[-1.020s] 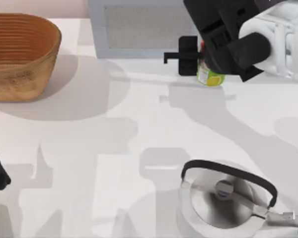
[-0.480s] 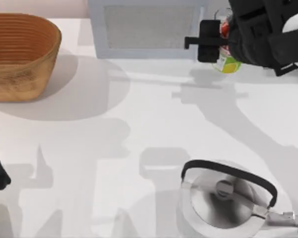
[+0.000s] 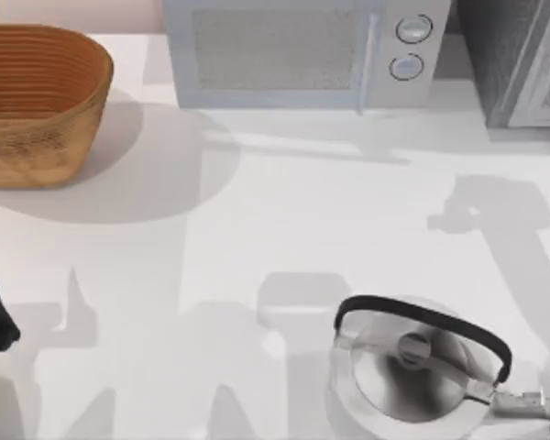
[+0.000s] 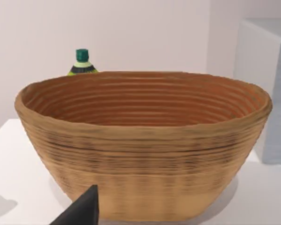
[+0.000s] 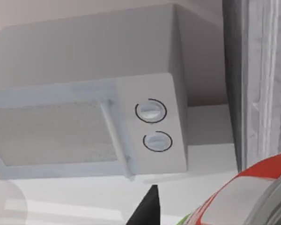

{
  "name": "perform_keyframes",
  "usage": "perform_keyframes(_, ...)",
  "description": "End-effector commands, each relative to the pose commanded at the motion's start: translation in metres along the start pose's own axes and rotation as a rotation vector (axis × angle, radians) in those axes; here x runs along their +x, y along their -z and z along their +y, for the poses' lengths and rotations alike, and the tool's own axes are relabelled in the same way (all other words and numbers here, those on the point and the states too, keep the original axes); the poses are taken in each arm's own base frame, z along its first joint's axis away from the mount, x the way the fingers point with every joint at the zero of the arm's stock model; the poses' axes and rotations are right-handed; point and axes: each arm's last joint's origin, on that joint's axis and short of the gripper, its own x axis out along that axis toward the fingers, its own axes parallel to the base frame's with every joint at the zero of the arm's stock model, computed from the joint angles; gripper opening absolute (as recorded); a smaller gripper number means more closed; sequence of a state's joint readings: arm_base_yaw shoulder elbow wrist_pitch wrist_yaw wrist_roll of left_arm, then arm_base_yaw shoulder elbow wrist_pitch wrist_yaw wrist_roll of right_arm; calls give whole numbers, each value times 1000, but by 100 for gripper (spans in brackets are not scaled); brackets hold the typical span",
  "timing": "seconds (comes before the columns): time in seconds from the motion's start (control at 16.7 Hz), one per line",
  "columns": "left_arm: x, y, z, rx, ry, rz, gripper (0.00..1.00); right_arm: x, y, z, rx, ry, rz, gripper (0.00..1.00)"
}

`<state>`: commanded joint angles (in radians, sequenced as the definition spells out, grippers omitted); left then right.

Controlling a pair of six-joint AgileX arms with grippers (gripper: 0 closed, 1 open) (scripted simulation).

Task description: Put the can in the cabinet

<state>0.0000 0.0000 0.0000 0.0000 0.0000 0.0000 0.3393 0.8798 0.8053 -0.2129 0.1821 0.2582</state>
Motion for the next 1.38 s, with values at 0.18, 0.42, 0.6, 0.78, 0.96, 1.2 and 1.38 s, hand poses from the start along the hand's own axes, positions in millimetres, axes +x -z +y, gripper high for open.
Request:
perform_keyframes(0.18, 0, 0, 0, 0, 0, 0, 100, -41, 48, -36, -45, 13, -140, 0)
perform_keyframes(0.42, 0, 0, 0, 0, 0, 0, 100, -53, 119, -66, -118, 66, -246, 0)
perform_keyframes(0.6, 0, 0, 0, 0, 0, 0, 100, -49, 153, -79, -158, 107, -282, 0)
perform_keyframes(0.78, 0, 0, 0, 0, 0, 0, 100, -47, 164, -84, -174, 123, -294, 0)
perform_keyframes(0.96, 0, 0, 0, 0, 0, 0, 100, -47, 164, -84, -174, 123, -294, 0)
perform_keyframes(1.2, 0, 0, 0, 0, 0, 0, 100, -49, 157, -81, -170, 117, -291, 0)
perform_keyframes(1.38, 0, 0, 0, 0, 0, 0, 100, -58, 128, -74, -167, 105, -299, 0)
